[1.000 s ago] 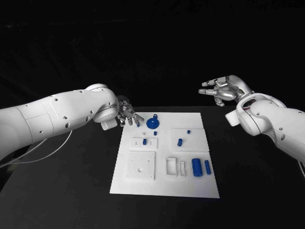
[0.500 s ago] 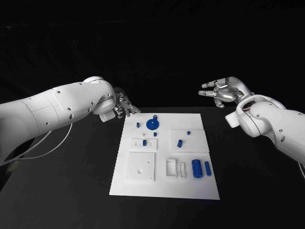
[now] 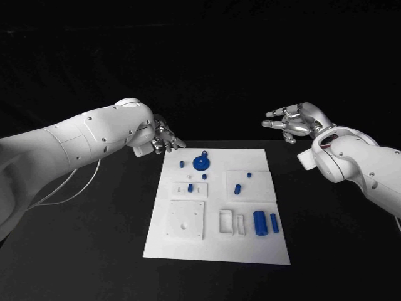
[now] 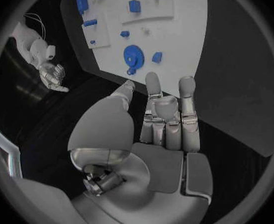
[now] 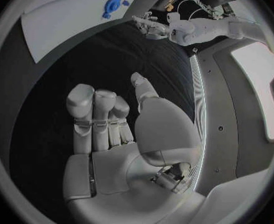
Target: Assemble the parts on the task board
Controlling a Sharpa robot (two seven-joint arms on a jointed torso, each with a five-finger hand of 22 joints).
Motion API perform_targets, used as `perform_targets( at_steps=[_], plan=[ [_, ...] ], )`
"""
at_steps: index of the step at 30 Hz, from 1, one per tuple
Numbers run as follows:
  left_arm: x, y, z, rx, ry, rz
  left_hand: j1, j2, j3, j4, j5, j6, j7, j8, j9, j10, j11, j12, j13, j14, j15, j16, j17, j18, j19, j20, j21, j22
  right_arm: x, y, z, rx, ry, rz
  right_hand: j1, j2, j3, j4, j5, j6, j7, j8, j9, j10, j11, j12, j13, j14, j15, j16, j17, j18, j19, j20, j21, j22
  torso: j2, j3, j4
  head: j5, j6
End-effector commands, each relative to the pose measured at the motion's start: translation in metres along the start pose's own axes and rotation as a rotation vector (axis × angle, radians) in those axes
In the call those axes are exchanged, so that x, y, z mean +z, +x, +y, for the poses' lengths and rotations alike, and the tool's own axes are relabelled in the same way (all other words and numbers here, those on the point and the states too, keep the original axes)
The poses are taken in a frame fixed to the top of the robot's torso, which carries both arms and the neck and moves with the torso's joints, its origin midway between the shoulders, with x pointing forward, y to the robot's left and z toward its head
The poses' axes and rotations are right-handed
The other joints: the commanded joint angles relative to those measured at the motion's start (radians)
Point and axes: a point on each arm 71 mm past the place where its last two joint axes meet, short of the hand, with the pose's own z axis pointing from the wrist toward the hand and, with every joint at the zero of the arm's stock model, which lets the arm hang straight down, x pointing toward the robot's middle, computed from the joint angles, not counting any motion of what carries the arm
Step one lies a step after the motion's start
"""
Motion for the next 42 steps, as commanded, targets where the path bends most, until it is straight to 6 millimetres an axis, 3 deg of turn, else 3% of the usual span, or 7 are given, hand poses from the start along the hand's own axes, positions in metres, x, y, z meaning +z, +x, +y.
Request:
perform_targets(
  at_steps=[1,2,4,9,25,32,42],
  plan=[
    [0.003,0.005,0.000,0.044,0.000,0.076,-0.008,-0.015,-0.006,0.010,-0.007,0.003,-0.004,0.001,0.006,0.045,0.009,0.005,0.000,-0.003,0.000,0.001,-0.001,0.002,0.001,0.003,-0.001,0.019,0.000,0.000,0.002,-0.002,-0.013,0.011,-0.002,0.003,-0.003,-0.001,0.000,-0.007,0.000,-0.001,0.001,-0.008,0.001,-0.004,-0.001,0.001,-0.001,-0.007,0.001,0.016,0.059,0.000,-0.001,0.056,0.009,-0.0031,-0.0024,-0.001,0.001],
    [0.003,0.005,0.000,0.048,-0.003,0.081,-0.010,-0.018,-0.017,0.013,0.002,0.005,-0.004,0.000,0.008,0.045,0.009,0.007,0.001,-0.004,0.000,0.003,-0.001,0.002,-0.001,0.003,-0.001,0.019,0.000,0.000,0.003,-0.002,-0.014,0.011,-0.002,0.003,-0.003,-0.001,0.000,-0.007,0.000,-0.001,0.001,-0.008,0.001,-0.004,-0.001,0.001,-0.001,-0.007,0.001,0.016,0.059,0.000,-0.001,0.056,0.010,-0.0033,-0.0026,-0.002,0.000],
    [0.005,0.005,0.001,0.056,-0.009,0.087,0.000,0.000,-0.089,0.016,0.058,0.003,-0.004,0.000,0.013,0.045,0.009,0.007,0.000,-0.006,0.000,0.006,0.000,0.001,-0.003,0.002,0.002,0.019,0.000,-0.001,0.003,-0.003,-0.015,0.010,-0.002,0.003,-0.003,-0.001,0.000,-0.007,0.000,-0.001,0.001,-0.008,0.001,-0.004,-0.001,0.001,-0.001,-0.007,0.001,0.016,0.059,0.000,-0.001,0.056,0.012,-0.0033,-0.0030,-0.005,0.000],
    [0.008,0.009,0.001,0.080,-0.025,0.100,0.007,0.011,-0.102,0.029,0.062,0.005,-0.005,0.000,0.017,0.045,0.008,0.010,0.000,-0.005,0.000,0.010,0.003,0.001,-0.003,0.002,0.005,0.019,0.000,-0.002,0.004,-0.005,-0.017,0.007,-0.006,0.006,-0.004,0.004,0.003,-0.005,0.000,0.000,0.001,-0.007,0.001,-0.005,-0.002,0.001,-0.001,-0.006,0.001,0.016,0.059,0.000,-0.002,0.055,0.017,-0.0052,-0.0031,-0.008,0.003],
    [0.011,0.015,0.004,0.100,-0.045,0.141,0.000,0.024,-0.101,0.034,0.068,0.010,-0.007,0.000,0.024,0.045,0.007,0.013,0.001,-0.002,-0.001,0.016,0.010,0.001,-0.003,0.002,0.009,0.019,0.001,-0.001,0.006,-0.005,-0.020,0.005,-0.010,0.006,-0.008,0.016,-0.005,-0.006,0.000,-0.001,0.001,-0.006,0.001,-0.004,-0.001,0.002,-0.001,-0.006,0.002,0.016,0.059,0.000,-0.001,0.055,0.017,-0.0044,-0.0031,-0.005,0.001],
    [0.012,0.016,0.004,0.104,-0.043,0.140,0.002,0.029,-0.103,0.024,0.070,0.009,-0.007,0.000,0.027,0.045,0.007,0.013,0.001,-0.003,-0.001,0.016,0.009,0.001,-0.004,0.002,0.011,0.019,0.001,-0.001,0.006,-0.004,-0.020,0.007,-0.010,0.006,-0.008,0.016,-0.005,-0.006,0.000,-0.001,0.001,-0.006,0.001,-0.004,-0.001,0.002,-0.001,-0.006,0.002,0.016,0.059,0.000,-0.001,0.055,0.018,-0.0043,-0.0036,-0.007,0.003],
    [0.014,0.020,0.004,0.095,-0.038,0.152,-0.004,0.058,-0.112,-0.003,0.074,0.012,-0.008,0.000,0.031,0.045,0.006,0.017,0.001,-0.001,0.000,0.020,0.013,0.002,-0.005,0.002,0.014,0.018,0.002,0.001,0.007,-0.002,-0.021,0.008,-0.010,0.006,-0.008,0.016,-0.005,-0.006,0.000,-0.001,0.001,-0.006,0.001,-0.004,-0.001,0.002,-0.001,-0.006,0.002,0.016,0.059,0.000,-0.001,0.055,0.019,-0.0049,-0.0037,-0.007,0.007]
  ],
)
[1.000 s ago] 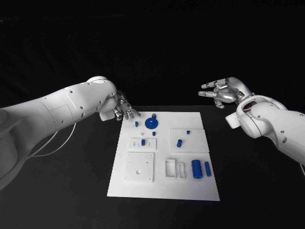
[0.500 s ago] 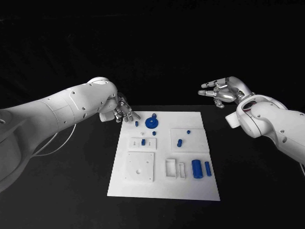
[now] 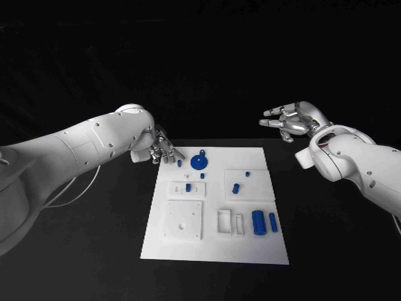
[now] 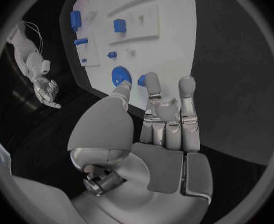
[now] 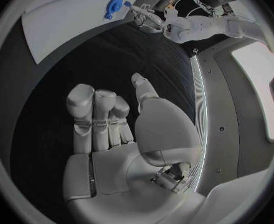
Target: Assemble the parts on the task board
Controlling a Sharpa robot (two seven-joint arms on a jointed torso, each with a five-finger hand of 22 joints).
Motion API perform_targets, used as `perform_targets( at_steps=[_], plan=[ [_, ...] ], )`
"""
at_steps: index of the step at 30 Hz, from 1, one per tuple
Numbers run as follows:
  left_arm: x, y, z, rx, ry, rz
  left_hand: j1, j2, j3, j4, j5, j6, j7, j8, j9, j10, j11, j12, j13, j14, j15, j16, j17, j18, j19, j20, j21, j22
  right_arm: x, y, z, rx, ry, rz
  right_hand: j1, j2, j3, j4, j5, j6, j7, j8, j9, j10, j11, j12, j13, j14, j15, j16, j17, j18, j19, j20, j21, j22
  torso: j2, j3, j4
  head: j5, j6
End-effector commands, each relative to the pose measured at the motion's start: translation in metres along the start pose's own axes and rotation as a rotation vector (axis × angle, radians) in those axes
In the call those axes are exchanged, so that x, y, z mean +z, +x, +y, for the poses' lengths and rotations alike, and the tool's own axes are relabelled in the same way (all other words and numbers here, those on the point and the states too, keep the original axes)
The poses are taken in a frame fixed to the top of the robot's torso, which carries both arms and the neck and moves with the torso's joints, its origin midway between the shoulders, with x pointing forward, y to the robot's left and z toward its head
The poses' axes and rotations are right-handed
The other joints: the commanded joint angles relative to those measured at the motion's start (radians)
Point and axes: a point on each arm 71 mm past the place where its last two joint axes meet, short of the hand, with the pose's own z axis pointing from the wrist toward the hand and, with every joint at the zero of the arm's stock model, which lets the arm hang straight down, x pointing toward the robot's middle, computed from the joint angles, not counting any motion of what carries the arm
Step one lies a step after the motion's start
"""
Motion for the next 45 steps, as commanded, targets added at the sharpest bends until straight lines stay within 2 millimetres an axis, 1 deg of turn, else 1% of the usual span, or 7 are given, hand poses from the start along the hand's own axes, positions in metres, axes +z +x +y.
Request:
perform_targets(
  at_steps=[1,3,6,20,33,41,45],
  plan=[
    [0.0009,0.0028,-0.0024,0.004,0.015,0.018,-0.005,0.017,-0.002,-0.013,0.006,0.005,-0.001,-0.001,0.001,0.045,0.007,0.003,0.001,-0.001,0.000,0.006,0.001,0.002,-0.005,0.003,0.006,0.018,0.0004,0.0013,0.0016,-0.002,-0.010,0.009,-0.005,0.001,0.003,0.005,-0.005,-0.006,0.000,-0.001,0.001,-0.006,0.001,-0.004,0.000,0.002,-0.001,-0.002,0.001,0.016,0.059,0.000,-0.001,0.055,0.001,0.0003,-0.0002,0.001,0.003],
    [0.0012,0.0029,-0.0024,0.000,0.015,0.016,-0.005,0.026,-0.005,-0.020,0.007,0.005,-0.001,-0.001,0.000,0.045,0.006,0.004,0.001,-0.001,0.000,0.007,0.001,0.002,-0.004,0.003,0.006,0.018,0.0006,0.0017,0.0018,-0.002,-0.010,0.009,-0.005,0.001,0.003,0.005,-0.005,-0.006,0.000,-0.001,0.001,-0.006,0.001,-0.004,0.000,0.002,-0.001,-0.002,0.001,0.016,0.059,0.000,-0.001,0.055,0.000,0.0002,-0.0007,0.001,0.004],
    [0.0017,0.0027,-0.0024,-0.004,0.015,0.012,-0.012,0.057,-0.022,-0.039,0.009,0.004,-0.001,-0.001,-0.002,0.045,0.006,0.004,0.000,0.000,0.000,0.007,0.001,0.003,-0.003,0.003,0.006,0.018,0.0008,0.0023,0.0020,-0.001,-0.011,0.010,-0.005,0.001,0.003,0.005,-0.005,-0.006,0.000,-0.001,0.001,-0.006,0.001,-0.004,0.000,0.002,-0.001,-0.002,0.001,0.016,0.059,0.000,-0.001,0.055,0.000,-0.0006,-0.0008,0.000,0.005],
    [0.0042,0.0065,-0.0026,-0.016,0.019,0.030,0.003,0.091,-0.043,-0.077,0.009,0.008,-0.003,-0.001,-0.005,0.045,0.005,0.006,0.000,0.001,0.000,0.011,0.004,0.003,-0.004,0.003,0.006,0.018,0.0009,0.0028,0.0025,0.000,-0.012,0.011,0.000,0.001,0.001,0.011,-0.005,-0.004,0.000,0.000,0.001,-0.005,0.001,-0.004,0.000,0.002,-0.001,-0.002,0.001,0.016,0.059,0.000,0.000,0.053,0.000,0.0010,0.0007,-0.005,0.003],
    [0.0058,0.0085,-0.0030,-0.027,0.025,0.031,0.010,0.112,-0.052,-0.093,0.008,0.007,-0.003,-0.001,-0.007,0.045,0.005,0.008,0.001,0.002,-0.001,0.012,0.005,0.003,-0.003,0.003,0.007,0.018,0.0013,0.0035,0.0028,0.001,-0.013,0.011,0.000,0.001,0.001,0.011,-0.005,-0.004,0.000,0.000,0.001,-0.005,0.001,-0.004,0.000,0.002,-0.001,-0.002,0.001,0.016,0.059,0.000,0.000,0.053,0.001,-0.0003,0.0011,-0.005,0.001],
    [0.0059,0.0080,-0.0029,-0.038,0.031,0.025,0.021,0.146,-0.054,-0.108,0.011,0.006,-0.005,-0.001,-0.009,0.045,0.004,0.009,0.000,0.003,-0.001,0.013,0.006,0.004,-0.003,0.003,0.007,0.018,0.0014,0.0035,0.0028,0.000,-0.012,0.010,0.001,0.001,0.002,0.011,-0.006,0.003,-0.001,0.000,0.002,-0.004,0.000,-0.003,0.001,0.001,-0.001,-0.004,0.000,0.014,0.058,0.000,0.001,0.053,0.000,-0.0004,0.0004,-0.004,0.000],
    [0.0059,0.0084,-0.0033,-0.042,0.037,0.032,0.051,0.168,-0.040,-0.133,0.040,0.012,-0.009,0.000,-0.007,0.045,0.003,0.009,0.000,0.004,0.000,0.014,0.008,0.004,-0.004,0.004,0.006,0.018,0.0014,0.0034,0.0026,0.000,-0.011,0.009,0.001,0.001,0.002,0.011,-0.006,0.003,-0.001,0.000,0.002,-0.004,0.000,-0.003,0.001,0.001,-0.001,-0.004,0.000,0.014,0.058,0.000,0.001,0.053,0.001,-0.0006,0.0008,-0.005,0.000]
  ],
)
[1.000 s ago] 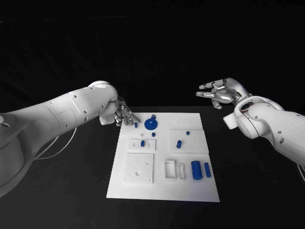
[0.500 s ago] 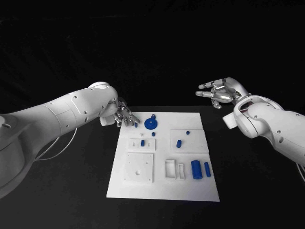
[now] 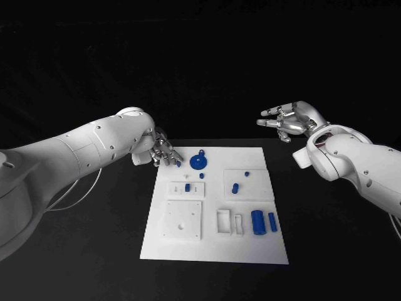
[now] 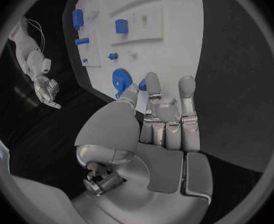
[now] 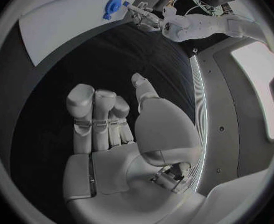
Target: Assemble the parts on the task board
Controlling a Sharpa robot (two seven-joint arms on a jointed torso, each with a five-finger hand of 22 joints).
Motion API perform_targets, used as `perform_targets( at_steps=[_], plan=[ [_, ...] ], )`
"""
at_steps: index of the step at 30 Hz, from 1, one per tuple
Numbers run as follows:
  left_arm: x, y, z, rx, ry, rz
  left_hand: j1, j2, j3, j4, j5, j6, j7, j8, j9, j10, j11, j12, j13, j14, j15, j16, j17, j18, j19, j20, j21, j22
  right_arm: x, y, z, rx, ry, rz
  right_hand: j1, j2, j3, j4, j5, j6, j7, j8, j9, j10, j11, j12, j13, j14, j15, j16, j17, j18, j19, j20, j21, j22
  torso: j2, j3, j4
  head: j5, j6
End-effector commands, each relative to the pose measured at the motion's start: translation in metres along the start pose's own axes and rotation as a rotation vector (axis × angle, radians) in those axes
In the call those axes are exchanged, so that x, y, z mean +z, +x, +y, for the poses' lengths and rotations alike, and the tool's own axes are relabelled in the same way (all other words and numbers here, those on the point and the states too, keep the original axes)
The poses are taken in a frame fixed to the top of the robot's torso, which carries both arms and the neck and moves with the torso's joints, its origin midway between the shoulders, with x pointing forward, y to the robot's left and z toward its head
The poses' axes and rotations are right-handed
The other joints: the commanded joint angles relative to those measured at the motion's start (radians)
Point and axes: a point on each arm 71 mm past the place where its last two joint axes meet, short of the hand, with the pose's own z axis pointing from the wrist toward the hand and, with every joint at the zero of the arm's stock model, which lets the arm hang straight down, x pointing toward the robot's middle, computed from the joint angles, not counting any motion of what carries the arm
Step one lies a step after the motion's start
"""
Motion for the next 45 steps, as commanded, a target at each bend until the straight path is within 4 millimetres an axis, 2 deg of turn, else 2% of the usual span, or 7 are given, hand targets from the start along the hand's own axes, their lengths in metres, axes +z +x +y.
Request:
perform_targets(
  at_steps=[1,5,18,23,26,33,45],
  plan=[
    [0.000,0.002,-0.003,-0.013,0.026,0.012,0.012,0.011,0.005,-0.014,0.021,0.006,-0.002,0.000,0.003,0.046,0.002,0.005,0.000,0.004,0.000,0.007,0.002,0.003,-0.004,0.004,0.003,0.018,0.000,0.001,0.001,-0.003,-0.008,0.006,0.001,0.001,0.001,0.004,-0.006,0.003,-0.001,0.000,0.002,-0.004,0.000,-0.003,0.000,0.001,-0.001,-0.004,0.001,0.014,0.058,0.000,0.001,0.053,0.000,0.0003,-0.0002,0.000,0.000],
    [0.000,0.002,-0.004,-0.016,0.032,0.019,0.050,0.027,0.024,-0.044,0.066,0.007,-0.005,0.000,0.010,0.046,0.001,0.006,-0.001,0.005,0.002,0.010,0.006,0.004,-0.005,0.006,0.003,0.019,0.000,0.001,0.001,-0.003,-0.008,0.006,0.001,0.001,0.001,0.004,-0.006,0.003,-0.001,0.000,0.002,-0.004,0.000,-0.003,0.000,0.001,-0.001,-0.004,0.001,0.014,0.058,0.000,0.001,0.053,0.000,0.0003,-0.0006,0.000,0.000],
    [0.000,0.003,-0.003,-0.031,0.042,0.030,0.078,0.053,0.042,-0.092,0.086,0.002,-0.007,0.001,0.066,0.047,0.000,0.019,-0.023,0.006,0.006,0.020,0.017,0.011,-0.010,0.014,0.008,0.019,0.001,0.001,0.001,-0.002,-0.008,0.008,0.001,0.001,0.001,0.004,-0.006,0.003,-0.001,0.000,0.002,-0.004,0.000,-0.003,0.000,0.001,-0.001,-0.004,0.001,0.014,0.058,0.000,0.001,0.053,0.001,0.0000,0.0000,0.001,0.002],
    [0.000,0.002,-0.002,-0.034,0.044,0.027,0.087,0.058,0.062,-0.118,0.137,0.005,-0.006,0.001,0.085,0.048,-0.001,0.034,-0.042,0.010,0.008,0.028,0.027,0.014,-0.010,0.016,0.010,0.019,0.001,0.001,0.001,-0.002,-0.008,0.008,-0.002,0.000,0.001,0.005,-0.003,0.007,-0.002,0.000,0.002,-0.003,0.000,-0.003,0.002,0.001,-0.001,-0.006,0.000,0.013,0.058,-0.001,0.000,0.052,0.000,0.0003,0.0006,0.003,0.002],
    [0.000,0.001,-0.001,-0.039,0.051,0.024,0.081,0.053,0.077,-0.141,0.150,0.011,-0.007,0.000,0.100,0.048,-0.002,0.052,-0.066,0.013,0.009,0.033,0.034,0.016,-0.010,0.018,0.013,0.019,0.001,0.001,0.001,-0.002,-0.008,0.008,-0.002,0.000,0.001,0.005,-0.003,0.007,-0.002,0.000,0.002,-0.003,0.000,-0.003,0.002,0.001,-0.001,-0.006,0.000,0.013,0.058,-0.001,0.000,0.052,0.000,0.0007,0.0014,0.004,0.002],
    [-0.003,0.002,0.000,-0.077,0.078,0.018,0.087,0.046,0.099,-0.162,0.179,0.041,-0.012,-0.001,0.096,0.050,-0.008,0.103,-0.100,0.029,0.006,0.038,0.046,0.021,0.001,0.016,0.023,0.019,0.001,0.001,0.000,-0.003,-0.007,0.007,-0.003,0.000,0.000,0.006,-0.002,0.007,-0.001,0.000,0.002,-0.003,0.000,-0.003,0.001,0.002,-0.001,-0.006,0.000,0.013,0.058,-0.001,0.000,0.052,-0.002,0.0000,0.0044,0.003,0.004],
    [-0.020,0.011,-0.003,-0.188,0.141,0.008,0.055,0.014,0.138,-0.175,0.295,0.068,-0.021,-0.001,0.162,0.050,-0.014,0.152,-0.183,0.040,0.002,0.056,0.077,0.025,0.006,0.015,0.043,0.020,0.000,-0.002,-0.001,-0.005,-0.003,0.004,-0.003,0.000,0.000,0.006,-0.002,0.007,-0.001,0.000,0.002,-0.003,0.000,-0.003,0.001,0.002,-0.001,-0.006,0.000,0.013,0.058,-0.001,0.000,0.052,-0.008,0.0025,0.0086,0.014,0.004]
  ],
)
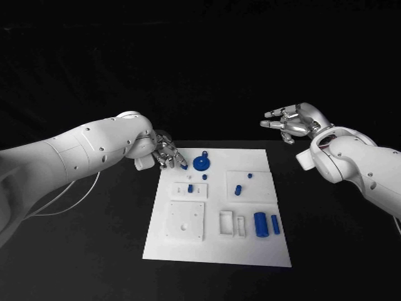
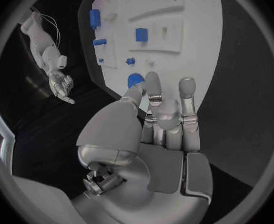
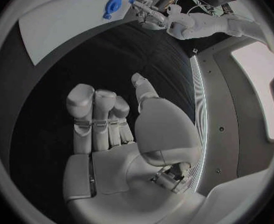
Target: Assemble the parts on the task board
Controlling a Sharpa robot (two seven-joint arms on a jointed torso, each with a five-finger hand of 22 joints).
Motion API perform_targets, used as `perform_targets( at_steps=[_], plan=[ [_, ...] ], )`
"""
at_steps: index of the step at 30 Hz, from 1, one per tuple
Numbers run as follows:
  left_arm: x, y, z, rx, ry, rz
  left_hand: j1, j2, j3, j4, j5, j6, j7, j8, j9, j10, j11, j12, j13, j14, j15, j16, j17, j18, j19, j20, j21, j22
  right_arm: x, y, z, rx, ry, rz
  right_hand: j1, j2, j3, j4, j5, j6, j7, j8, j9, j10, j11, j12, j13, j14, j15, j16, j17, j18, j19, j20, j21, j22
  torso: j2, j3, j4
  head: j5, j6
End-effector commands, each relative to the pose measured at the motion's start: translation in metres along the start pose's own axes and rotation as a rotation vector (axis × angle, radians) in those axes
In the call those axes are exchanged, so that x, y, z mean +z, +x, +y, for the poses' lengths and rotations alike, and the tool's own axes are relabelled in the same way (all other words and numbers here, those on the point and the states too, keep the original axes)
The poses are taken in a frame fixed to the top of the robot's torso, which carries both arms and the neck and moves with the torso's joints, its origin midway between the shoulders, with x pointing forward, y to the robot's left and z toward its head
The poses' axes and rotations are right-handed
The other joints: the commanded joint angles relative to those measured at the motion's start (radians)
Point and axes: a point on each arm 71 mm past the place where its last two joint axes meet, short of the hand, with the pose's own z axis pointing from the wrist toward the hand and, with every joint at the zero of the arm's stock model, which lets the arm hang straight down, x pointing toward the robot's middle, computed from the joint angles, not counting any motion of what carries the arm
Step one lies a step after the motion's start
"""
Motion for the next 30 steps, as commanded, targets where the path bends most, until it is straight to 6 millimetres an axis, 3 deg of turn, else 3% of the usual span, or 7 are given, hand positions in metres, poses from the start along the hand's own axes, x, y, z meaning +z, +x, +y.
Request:
perform_targets(
  at_steps=[1,5,13,15,18,22,30],
  plan=[
    [-0.007,0.000,-0.004,-0.097,0.035,-0.039,-0.005,-0.012,0.051,-0.041,0.024,0.049,-0.037,-0.001,0.110,0.048,-0.011,0.014,-0.016,0.007,-0.001,0.009,0.005,0.012,0.003,0.005,0.007,0.019,0.000,0.000,0.001,-0.002,-0.008,0.008,-0.003,0.000,0.000,0.006,-0.002,0.007,-0.001,0.000,0.001,-0.003,0.000,-0.003,0.001,0.002,-0.001,-0.006,0.000,0.013,0.058,-0.001,0.000,0.052,-0.004,0.0024,0.0020,0.006,-0.002],
    [-0.016,0.002,-0.003,-0.125,0.048,-0.057,-0.014,-0.025,0.060,-0.046,0.061,0.056,-0.039,0.000,0.132,0.048,-0.012,0.022,-0.036,0.008,0.001,0.016,0.013,0.015,0.001,0.009,0.013,0.020,0.000,0.000,0.000,-0.002,-0.006,0.008,-0.003,0.000,0.000,0.006,-0.002,0.007,-0.001,0.000,0.001,-0.003,0.000,-0.003,0.001,0.002,-0.001,-0.006,0.000,0.013,0.058,-0.001,0.000,0.052,-0.007,0.0027,0.0035,0.007,-0.005],
    [-0.035,0.011,0.006,-0.162,0.047,-0.105,-0.024,-0.035,0.076,-0.049,0.083,0.060,-0.042,-0.001,0.171,0.047,-0.013,0.029,-0.039,0.009,0.002,0.028,0.022,0.026,-0.003,0.017,0.028,0.019,-0.001,-0.003,-0.003,-0.002,0.001,0.005,-0.003,0.001,-0.001,0.008,0.000,0.007,-0.002,0.000,0.001,-0.002,-0.001,-0.003,0.002,0.001,-0.001,-0.008,-0.001,0.012,0.059,-0.001,0.000,0.051,-0.021,0.0046,0.0134,0.007,-0.018],
    [-0.039,0.014,0.009,-0.167,0.042,-0.120,-0.035,-0.047,0.075,-0.045,0.110,0.101,-0.059,0.008,0.185,0.046,-0.029,0.039,-0.022,0.005,-0.007,0.016,-0.002,0.025,-0.002,0.013,0.030,0.018,-0.001,-0.003,-0.003,-0.001,0.002,0.005,-0.003,0.001,-0.001,0.008,0.000,0.007,-0.002,0.000,0.001,-0.002,-0.001,-0.003,0.002,0.001,-0.001,-0.008,-0.001,0.012,0.059,-0.001,0.000,0.051,-0.023,0.0051,0.0146,0.007,-0.016],
    [-0.042,0.016,0.011,-0.169,0.038,-0.135,-0.041,-0.058,0.094,-0.042,0.113,0.107,-0.059,-0.002,0.220,0.046,-0.029,0.022,0.006,0.007,-0.007,0.011,-0.013,0.021,-0.002,0.009,0.031,0.018,-0.001,-0.003,-0.003,-0.001,0.003,0.006,-0.003,0.001,-0.001,0.008,0.000,0.007,-0.002,0.000,0.001,-0.002,-0.001,-0.003,0.002,0.001,-0.001,-0.008,-0.001,0.012,0.059,-0.001,0.000,0.051,-0.024,0.0055,0.0156,0.008,-0.020],
    [-0.046,0.021,0.016,-0.163,0.029,-0.150,-0.042,-0.061,0.097,-0.040,0.118,0.109,-0.060,-0.002,0.223,0.047,-0.029,0.018,0.014,0.007,-0.007,0.011,-0.016,0.021,-0.002,0.010,0.030,0.018,-0.001,-0.003,-0.003,-0.001,0.004,0.008,-0.003,0.001,-0.001,0.008,0.000,0.007,-0.002,0.000,0.001,-0.002,-0.001,-0.003,0.002,0.001,-0.001,-0.008,-0.001,0.012,0.059,-0.001,0.000,0.051,-0.027,0.0053,0.0147,0.006,-0.020],
    [-0.050,0.035,0.025,-0.137,0.011,-0.166,-0.058,-0.077,0.113,-0.046,0.178,0.129,-0.068,0.000,0.277,0.046,-0.034,0.016,0.029,0.007,-0.011,0.021,-0.007,0.022,-0.002,0.009,0.035,0.019,-0.001,-0.004,-0.004,-0.002,0.007,0.008,-0.003,0.001,-0.001,0.008,0.000,0.007,-0.002,0.000,0.001,-0.002,-0.001,-0.003,0.002,0.001,-0.001,-0.008,-0.001,0.012,0.059,-0.001,0.000,0.051,-0.028,0.0070,0.0155,0.010,-0.034]
  ],
)
